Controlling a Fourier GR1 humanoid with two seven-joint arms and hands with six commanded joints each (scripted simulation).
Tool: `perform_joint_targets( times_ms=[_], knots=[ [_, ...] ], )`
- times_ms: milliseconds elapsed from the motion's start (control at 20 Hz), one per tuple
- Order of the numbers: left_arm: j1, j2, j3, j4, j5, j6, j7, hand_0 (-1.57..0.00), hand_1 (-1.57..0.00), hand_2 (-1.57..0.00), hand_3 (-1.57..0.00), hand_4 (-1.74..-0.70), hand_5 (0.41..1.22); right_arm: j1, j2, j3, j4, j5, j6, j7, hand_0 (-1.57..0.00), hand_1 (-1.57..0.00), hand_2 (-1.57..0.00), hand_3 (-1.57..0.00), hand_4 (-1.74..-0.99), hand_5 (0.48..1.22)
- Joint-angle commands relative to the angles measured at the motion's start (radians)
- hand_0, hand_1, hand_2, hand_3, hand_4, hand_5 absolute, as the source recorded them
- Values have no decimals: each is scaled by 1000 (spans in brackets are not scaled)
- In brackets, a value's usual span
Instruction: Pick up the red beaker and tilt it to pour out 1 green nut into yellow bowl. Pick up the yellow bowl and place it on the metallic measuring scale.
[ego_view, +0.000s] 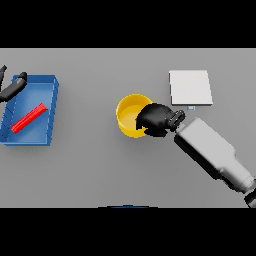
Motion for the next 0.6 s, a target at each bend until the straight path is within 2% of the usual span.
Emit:
perform_joint_targets(
  times_ms=[0,50,150,300,400,550],
  knots=[
    [4,-1,-1,4,-1,1,1,1,1,1,1,-719,696,1,-19,-16,-20,-13,15,-12,-1548,-1546,-1337,-1331,-1732,1215],
    [1,1,2,0,3,-1,4,1,1,1,1,-723,694,3,-17,-31,-35,-22,30,25,-1553,-1551,-1344,-1317,-1734,1216],
    [6,5,2,-14,5,5,5,1,1,1,1,-724,693,-6,-40,-57,-69,-40,55,21,-1559,-1558,-1414,-1252,-1737,1218],
    [10,8,-9,-23,-9,5,-4,1,1,1,1,-717,686,0,-83,-105,-135,-48,65,44,-1565,-1565,-1426,-1194,-1739,1219],
    [3,6,-4,-19,-1,-3,-3,1,1,1,1,-714,686,1,-96,-125,-145,-45,57,76,-1567,-1567,-1478,-1170,-1740,1220],
    [9,8,-3,-29,2,2,3,1,1,1,1,-720,688,-11,-103,-140,-127,-40,40,76,-1561,-1569,-1524,-1161,-1740,1220]
  ],
)
